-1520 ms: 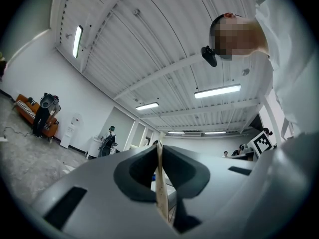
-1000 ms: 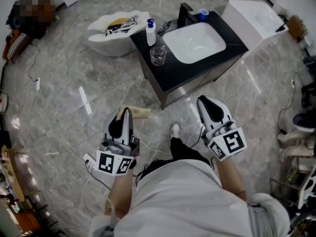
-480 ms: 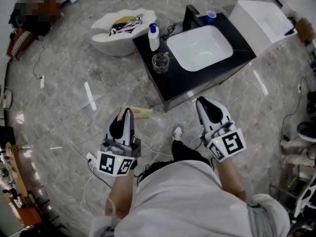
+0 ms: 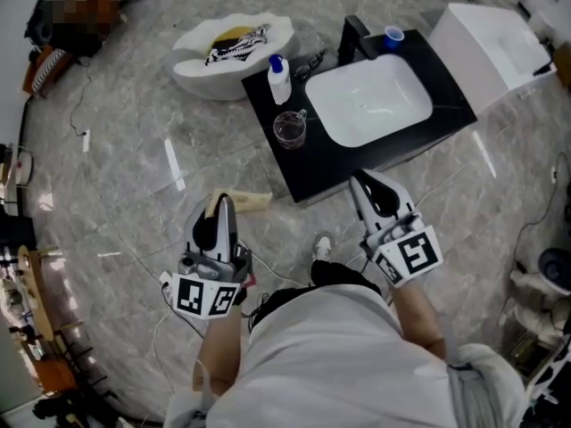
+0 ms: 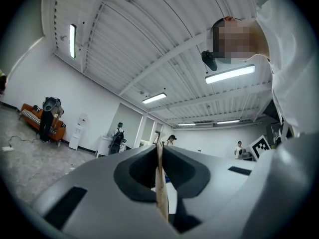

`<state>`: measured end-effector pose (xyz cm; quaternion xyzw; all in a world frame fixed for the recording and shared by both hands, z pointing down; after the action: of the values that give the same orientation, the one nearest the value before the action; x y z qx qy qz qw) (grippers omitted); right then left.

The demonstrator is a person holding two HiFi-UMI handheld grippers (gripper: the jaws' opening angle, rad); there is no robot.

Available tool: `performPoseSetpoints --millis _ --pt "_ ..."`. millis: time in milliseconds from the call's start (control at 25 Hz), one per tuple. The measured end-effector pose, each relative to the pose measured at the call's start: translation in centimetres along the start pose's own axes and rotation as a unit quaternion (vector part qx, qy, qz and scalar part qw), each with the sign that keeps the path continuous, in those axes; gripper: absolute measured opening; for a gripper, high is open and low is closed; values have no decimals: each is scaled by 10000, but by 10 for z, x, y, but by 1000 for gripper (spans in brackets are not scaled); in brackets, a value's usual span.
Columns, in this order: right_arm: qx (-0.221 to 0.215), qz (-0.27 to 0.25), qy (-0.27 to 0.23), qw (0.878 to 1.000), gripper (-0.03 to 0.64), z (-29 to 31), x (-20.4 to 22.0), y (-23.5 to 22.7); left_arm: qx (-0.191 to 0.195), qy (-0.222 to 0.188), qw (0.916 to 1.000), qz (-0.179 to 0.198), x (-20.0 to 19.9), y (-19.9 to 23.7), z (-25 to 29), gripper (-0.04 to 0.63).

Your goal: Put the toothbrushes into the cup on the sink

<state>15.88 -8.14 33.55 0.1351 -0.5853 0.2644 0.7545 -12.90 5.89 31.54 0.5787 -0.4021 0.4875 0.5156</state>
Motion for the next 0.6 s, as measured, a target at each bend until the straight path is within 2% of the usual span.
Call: performPoseSetpoints --millis 320,600 --pt "-231 129 39 9996 52 20 5 -39 -204 81 9998 15 8 -10 37 32" --pt "-461 110 78 9988 52 31 6 -57 -488 32 9987 151 0 -12 45 32"
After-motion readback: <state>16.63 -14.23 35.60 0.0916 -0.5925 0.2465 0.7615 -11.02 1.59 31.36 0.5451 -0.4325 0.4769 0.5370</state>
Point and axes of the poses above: the fingertips, and each gripper's own axes: z forward along the fingers, y to its left, x out of its underside, the point moved 10 cm from there along -z, backward along the fingers, and after that the axes turned 11 degrees about y, right-handed, at the moved point
